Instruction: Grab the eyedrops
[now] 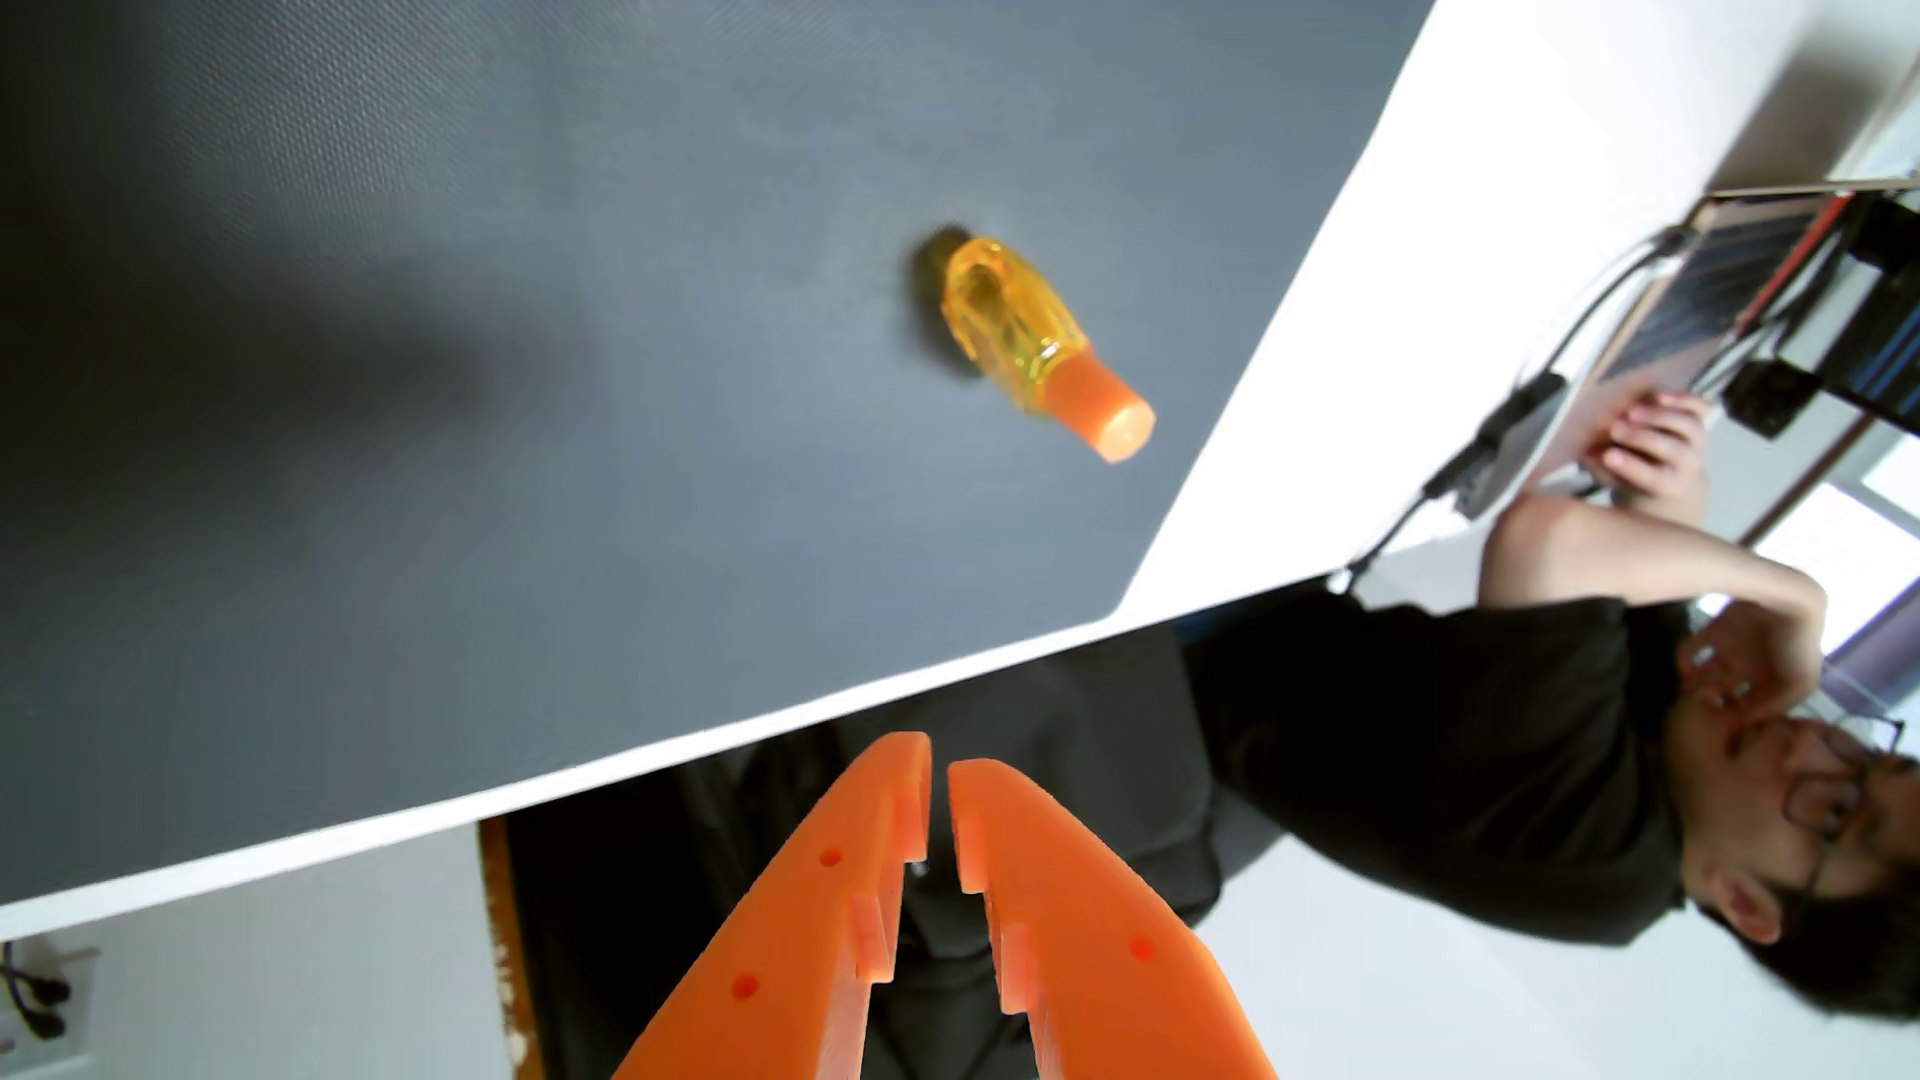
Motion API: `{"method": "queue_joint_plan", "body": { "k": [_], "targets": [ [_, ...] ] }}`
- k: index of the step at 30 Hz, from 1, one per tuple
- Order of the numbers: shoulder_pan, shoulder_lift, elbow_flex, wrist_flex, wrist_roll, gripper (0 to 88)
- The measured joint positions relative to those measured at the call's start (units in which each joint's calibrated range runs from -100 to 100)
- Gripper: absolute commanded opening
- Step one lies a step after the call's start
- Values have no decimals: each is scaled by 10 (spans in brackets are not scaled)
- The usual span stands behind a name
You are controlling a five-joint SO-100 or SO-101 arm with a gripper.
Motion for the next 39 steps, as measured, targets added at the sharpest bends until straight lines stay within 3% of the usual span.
{"method": "queue_joint_plan", "body": {
  "k": [6, 10, 21, 27, 39],
  "targets": [
    [-19, 178, -116, 0, 25, 25],
    [-34, 270, -182, 18, 38, 119],
    [-43, 370, -295, 77, 58, 146],
    [-43, 413, -319, 79, 69, 306],
    [-43, 535, -447, 139, 103, 309]
  ]
}}
